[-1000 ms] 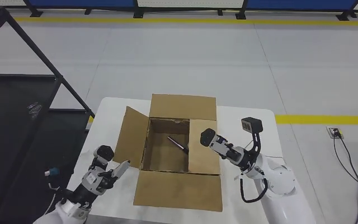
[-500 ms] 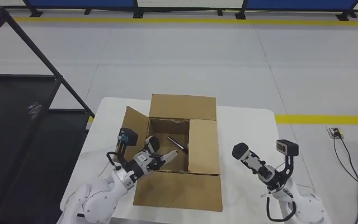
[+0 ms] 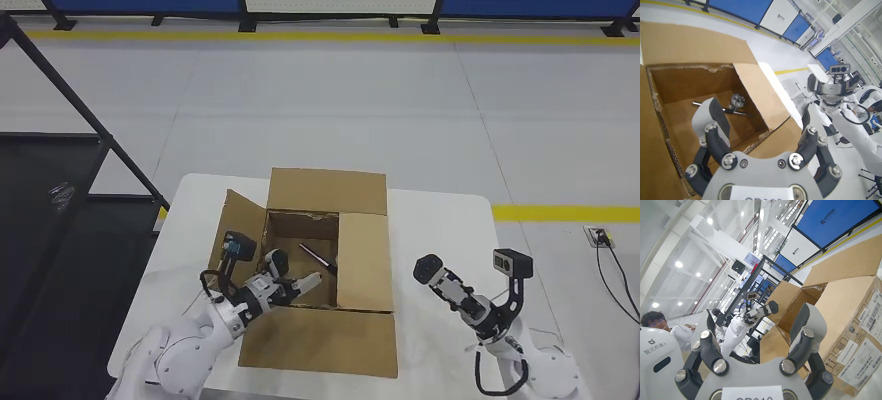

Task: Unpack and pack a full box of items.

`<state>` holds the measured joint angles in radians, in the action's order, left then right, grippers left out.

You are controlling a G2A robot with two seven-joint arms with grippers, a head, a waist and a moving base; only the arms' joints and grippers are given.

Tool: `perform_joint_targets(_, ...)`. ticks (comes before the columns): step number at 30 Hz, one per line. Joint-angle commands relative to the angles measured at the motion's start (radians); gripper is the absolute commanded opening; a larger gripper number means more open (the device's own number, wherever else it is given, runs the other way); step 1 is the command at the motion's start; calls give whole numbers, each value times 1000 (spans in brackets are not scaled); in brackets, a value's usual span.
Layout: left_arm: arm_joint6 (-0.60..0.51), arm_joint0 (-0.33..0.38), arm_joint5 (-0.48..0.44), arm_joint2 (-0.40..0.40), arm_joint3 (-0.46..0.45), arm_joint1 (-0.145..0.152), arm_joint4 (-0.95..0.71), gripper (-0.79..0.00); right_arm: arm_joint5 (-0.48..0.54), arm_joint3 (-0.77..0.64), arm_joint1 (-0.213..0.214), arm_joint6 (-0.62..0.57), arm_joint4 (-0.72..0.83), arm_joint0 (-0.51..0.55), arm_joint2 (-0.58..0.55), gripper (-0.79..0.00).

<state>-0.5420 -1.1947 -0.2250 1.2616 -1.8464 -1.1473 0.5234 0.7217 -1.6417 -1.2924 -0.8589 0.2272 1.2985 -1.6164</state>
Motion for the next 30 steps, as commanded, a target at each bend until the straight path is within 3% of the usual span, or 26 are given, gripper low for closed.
perform_joint_targets(1,-50,60,25,-56,56,-9,-41,0,15,-12,4,2,-1,6,-5,0)
perform_joint_targets(9,-142,261,87,-220,314,-57,-240,0,38,-24,26,4,13,49,-87,0)
perform_joint_targets(16,-165,357,26,-292,473,-92,-393,0,43,-40,39,22,35,86,-129,0)
perform_joint_targets(24,-148,390,-27,-312,511,-108,-441,0,41,-55,50,45,37,99,-128,0)
perform_joint_targets(30,-145,385,-34,-305,453,-109,-442,0,38,-61,56,60,38,98,-122,0)
